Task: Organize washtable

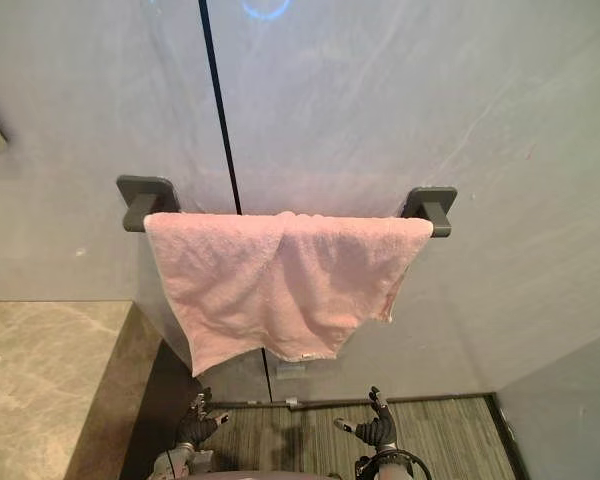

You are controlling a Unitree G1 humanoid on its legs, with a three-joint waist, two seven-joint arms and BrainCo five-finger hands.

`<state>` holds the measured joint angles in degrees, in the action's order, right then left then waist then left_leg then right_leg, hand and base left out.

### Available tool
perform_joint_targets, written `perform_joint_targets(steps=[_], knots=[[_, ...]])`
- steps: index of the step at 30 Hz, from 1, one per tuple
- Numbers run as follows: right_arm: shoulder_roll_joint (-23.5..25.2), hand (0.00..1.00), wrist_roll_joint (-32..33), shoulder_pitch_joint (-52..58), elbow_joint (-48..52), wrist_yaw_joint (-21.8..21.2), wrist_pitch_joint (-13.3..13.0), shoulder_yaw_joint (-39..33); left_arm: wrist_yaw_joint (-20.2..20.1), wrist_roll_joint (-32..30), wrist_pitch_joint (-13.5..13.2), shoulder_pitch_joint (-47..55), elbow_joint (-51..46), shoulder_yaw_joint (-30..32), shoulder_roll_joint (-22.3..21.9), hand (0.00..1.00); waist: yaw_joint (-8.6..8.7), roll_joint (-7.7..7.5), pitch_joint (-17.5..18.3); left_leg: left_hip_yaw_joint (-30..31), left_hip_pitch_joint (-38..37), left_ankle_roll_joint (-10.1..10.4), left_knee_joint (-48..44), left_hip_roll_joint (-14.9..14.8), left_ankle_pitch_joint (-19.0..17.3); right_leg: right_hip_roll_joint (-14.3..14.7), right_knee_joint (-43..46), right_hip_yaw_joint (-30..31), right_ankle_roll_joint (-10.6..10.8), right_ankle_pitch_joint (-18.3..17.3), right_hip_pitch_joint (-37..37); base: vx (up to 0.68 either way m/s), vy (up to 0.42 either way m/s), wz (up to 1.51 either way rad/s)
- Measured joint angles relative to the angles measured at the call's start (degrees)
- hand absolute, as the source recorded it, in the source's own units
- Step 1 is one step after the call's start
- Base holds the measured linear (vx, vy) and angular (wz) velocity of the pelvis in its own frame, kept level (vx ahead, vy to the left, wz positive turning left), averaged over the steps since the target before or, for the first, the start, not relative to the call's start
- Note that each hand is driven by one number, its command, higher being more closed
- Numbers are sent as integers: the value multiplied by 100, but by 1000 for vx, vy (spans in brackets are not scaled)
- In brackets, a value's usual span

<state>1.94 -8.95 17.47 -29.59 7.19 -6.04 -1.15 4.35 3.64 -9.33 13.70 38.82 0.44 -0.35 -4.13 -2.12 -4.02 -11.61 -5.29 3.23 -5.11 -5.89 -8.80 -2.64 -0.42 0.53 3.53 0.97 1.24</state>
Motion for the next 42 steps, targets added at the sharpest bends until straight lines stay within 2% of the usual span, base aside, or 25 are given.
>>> perform_joint_targets(steps=[2, 7, 9, 10, 11, 13, 14, 15, 16, 17, 19, 21, 22, 23, 24, 25, 26, 28, 30, 33, 34, 35, 36, 38, 42], knots=[[-3, 0, 2, -100, -79, 3, 7, 1, 79, -72, 6, -138, 131, 83, 13, 0, -9, -83, -12, -118, 78, 12, -15, -44, 6, 55, -5, 53, 11, 79, -167, 38, -42, -36], [-18, 0, 33, -610, -457, 15, 21, 67, 230, -216, 25, -535, 465, 241, 63, 0, 5, -31, -229, -388, 348, 80, -405, -248, -44, 194, 530, 81, 18, 105, -617, -43, -36, -24], [-42, 0, 50, -764, -598, 10, 42, 109, 233, -217, 25, -649, 480, 248, 11, 0, -19, 89, -324, -395, 492, 63, -529, -378, -30, 179, 1282, -19, -74, -315, -856, -35, -37, 29], [-39, 0, 51, -767, -625, 6, 46, 137, 236, -218, 25, -652, 500, 252, 31, 0, -6, 4, -340, -279, 459, 63, -604, -372, -30, -67, 2429, -201, -46, -815, -1016, -7, -58, 64], [-37, 0, 55, -760, -682, 4, 38, 169, 250, -218, 32, -620, 552, 324, 85, 0, -9, -26, -324, -144, 558, 63, -746, -378, -30, -338, 3259, -174, 157, -1051, -1057, -3, -148, 71], [-37, 0, 59, -766, -761, 0, 37, 181, 324, -220, 43, -567, 586, 485, 121, 0, -41, -157, -240, 77, 763, 73, -952, -370, -24, -734, 3858, 124, 288, -1122, -1008, -20, -265, 75], [-40, 0, 59, -802, -833, -1, 36, 183, 346, -223, 49, -576, 646, 567, 128, 0, -131, -228, -219, 194, 983, 105, -1145, -375, -6, -849, 3674, 447, 454, -1179, -892, -29, -341, 64], [-52, 0, 59, -854, -878, -5, 41, 181, 343, -222, 66, -612, 664, 632, 104, 0, -150, -291, -179, 272, 1096, 185, -1229, -412, 47, -721, 3502, 571, 535, -1282, -800, -92, -393, 34], [-110, 0, 55, -966, -948, -6, 43, 223, 348, -224, 71, -602, 674, 709, 29, 0, -280, -92, -206, 387, 1184, 253, -1189, -538, 185, -522, 3105, 605, 537, -1372, -646, -121, -244, 12], [-182, 0, 57, -1025, -951, 4, 42, 230, 351, -225, 60, -599, 668, 710, -67, 0, -331, -30, -212, 393, 1238, 288, -1117, -631, 357, -480, 2789, 585, 589, -1526, -479, -162, -316, 16], [-242, 0, 59, -1155, -951, 3, 41, 296, 368, -223, 57, -620, 678, 697, -80, 0, -310, 24, -218, 492, 1465, 349, -1124, -706, 523, -436, 2362, 418, 494, -1852, -364, -186, -337, 26], [-340, 0, 58, -1207, -958, 30, 37, 314, 455, -220, 60, -711, 783, 615, -189, 0, -285, 340, -279, 808, 1662, 485, -1030, -948, 803, -101, 2115, -1, 361, -1883, -269, -244, -323, 49], [-349, 0, 57, -1203, -965, 31, 37, 314, 455, -220, 63, -745, 816, 580, -198, 0, -268, 355, -316, 852, 1642, 504, -921, -984, 958, -53, 2148, -96, 344, -1873, -246, -225, -232, 73], [-360, 0, 52, -1156, -1009, 37, 40, 301, 468, -221, 62, -789, 831, 517, -248, 0, -257, 362, -352, 848, 1606, 555, -657, -1008, 1402, -3, 2288, -263, 322, -1873, -269, -261, -221, 84], [-333, 0, 53, -1150, -1054, 40, 51, 281, 469, -222, 59, -820, 831, 462, -208, 0, -243, 286, -396, 841, 1553, 645, -255, -961, 1913, -19, 2336, -440, 77, -1786, -353, -266, -202, 81], [-282, 0, 58, -1167, -1055, 39, 55, 276, 471, -222, 44, -862, 821, 482, -180, 0, -229, 175, -457, 836, 1567, 642, -288, -901, 1927, -61, 2279, -605, -134, -1780, -362, -197, -139, 49], [-284, 0, 64, -1196, -1056, 43, 75, 236, 474, -222, 41, -907, 824, 487, -183, 0, -258, 175, -479, 824, 1621, 660, -583, -864, 1710, -87, 2254, -693, -289, -1792, -376, -174, -108, 19], [-283, 0, 179, -1240, -1055, 64, 105, 91, 469, -219, 46, -931, 859, 483, -240, 0, -219, 173, -481, 847, 1803, 530, -1706, -589, 855, -285, 2360, -871, -364, -1761, -557, -269, -66, 21], [-277, 0, 235, -1187, -1056, 65, 132, 2, 462, -219, 54, -899, 894, 475, -308, 0, -77, 198, -468, 826, 1653, 466, -2340, -425, 340, -408, 2343, -1016, -342, -1644, -569, -261, 59, 32], [-166, 0, 287, -1090, -1070, 72, 169, -147, 447, -222, 130, -835, 945, 473, -324, 0, 38, 249, -424, 638, 1180, 445, -2886, -536, -377, -445, 2349, -1174, -218, -1452, -668, -223, 198, 35], [-107, 0, 290, -1103, -1093, 103, 191, -276, 445, -224, 152, -867, 1017, 485, -377, 0, 74, 325, -385, 434, 1132, 487, -2542, -565, -480, -457, 2326, -1220, -118, -1321, -768, -182, 211, 42], [-49, 0, 299, -1136, -1216, 136, 224, -403, 456, -227, 160, -854, 1014, 532, -364, 0, 164, 223, -345, 272, 1041, 484, -2076, -441, -477, -484, 2104, -1284, 0, -1176, -775, -181, 199, 47], [-11, 0, 308, -1144, -1251, 137, 229, -407, 457, -227, 162, -839, 1019, 548, -348, 0, 174, 221, -336, 262, 932, 483, -1764, -366, -477, -515, 1980, -1299, 25, -1089, -785, -238, 198, 33], [115, 0, 371, -1180, -1442, 136, 231, -414, 456, -234, 167, -835, 1051, 541, -229, 0, 180, 137, -274, 222, 724, 235, -993, -137, -267, -622, 1713, -1250, 28, -849, -855, -226, 169, 6], [132, 0, 392, -1323, -1746, 150, 242, -622, 458, -398, 167, -863, 1353, 534, -94, 0, 198, 113, -185, 96, 647, 101, -418, 103, 114, -654, 1083, -985, 58, -281, -829, -216, 87, -19]])
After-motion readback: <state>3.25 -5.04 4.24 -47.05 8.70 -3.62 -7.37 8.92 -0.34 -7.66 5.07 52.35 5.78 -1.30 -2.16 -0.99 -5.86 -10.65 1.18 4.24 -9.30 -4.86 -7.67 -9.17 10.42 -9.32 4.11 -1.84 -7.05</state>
